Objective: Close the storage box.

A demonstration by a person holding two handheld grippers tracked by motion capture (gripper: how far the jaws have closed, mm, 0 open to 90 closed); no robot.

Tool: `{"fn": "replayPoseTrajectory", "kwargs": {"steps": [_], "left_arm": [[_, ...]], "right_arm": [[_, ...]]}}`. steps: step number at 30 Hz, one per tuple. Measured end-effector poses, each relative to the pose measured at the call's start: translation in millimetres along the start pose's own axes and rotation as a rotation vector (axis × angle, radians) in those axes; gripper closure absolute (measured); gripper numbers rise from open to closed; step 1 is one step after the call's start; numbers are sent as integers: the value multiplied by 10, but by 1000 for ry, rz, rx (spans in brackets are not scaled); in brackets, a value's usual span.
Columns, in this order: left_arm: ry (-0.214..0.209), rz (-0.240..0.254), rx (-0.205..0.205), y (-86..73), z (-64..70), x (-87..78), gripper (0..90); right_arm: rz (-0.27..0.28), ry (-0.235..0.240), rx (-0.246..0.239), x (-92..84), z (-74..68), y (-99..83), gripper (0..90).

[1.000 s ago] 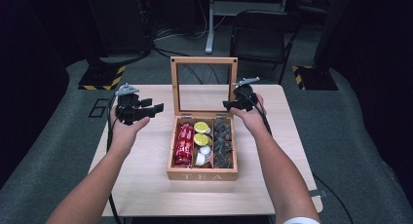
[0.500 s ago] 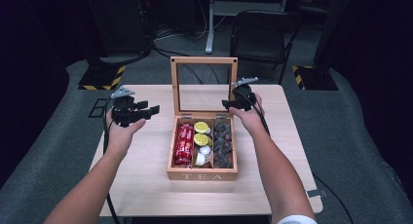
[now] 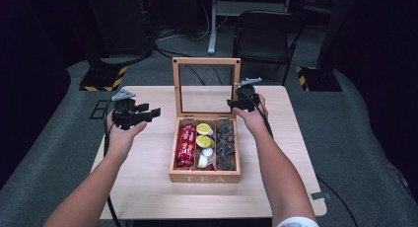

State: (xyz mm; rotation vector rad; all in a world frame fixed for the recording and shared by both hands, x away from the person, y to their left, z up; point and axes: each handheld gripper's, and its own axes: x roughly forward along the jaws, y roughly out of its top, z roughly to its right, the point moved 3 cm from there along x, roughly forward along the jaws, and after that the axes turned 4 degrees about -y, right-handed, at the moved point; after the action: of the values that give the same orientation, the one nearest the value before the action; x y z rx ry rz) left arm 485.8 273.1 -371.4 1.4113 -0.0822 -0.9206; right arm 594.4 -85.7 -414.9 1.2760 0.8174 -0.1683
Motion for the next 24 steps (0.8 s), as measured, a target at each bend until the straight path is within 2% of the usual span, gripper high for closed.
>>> {"fn": "replayPoseTrajectory", "kwargs": {"steps": [3,7,11,12,13,24], "left_arm": [[-1,2,1,0,2,2,406],[-1,3,1,1,-2,3,407],[-1,-2,2,-6,-2,11,406],[-2,-2,1,-7,1,11,406],[-2,-1,1,-8,0,11,406],[8,-4,-3,-21,-9,50,406]], "right_arm": [[-2,-21,0,-8,18,1,604],[-7,-2,32,-15,37,2,615],[-12,-4,31,-18,37,9,617],[-10,-8,17,-18,41,14,619],[-17,-11,29,-25,32,15,620],[-19,-28,21,-61,2,14,627]]}}
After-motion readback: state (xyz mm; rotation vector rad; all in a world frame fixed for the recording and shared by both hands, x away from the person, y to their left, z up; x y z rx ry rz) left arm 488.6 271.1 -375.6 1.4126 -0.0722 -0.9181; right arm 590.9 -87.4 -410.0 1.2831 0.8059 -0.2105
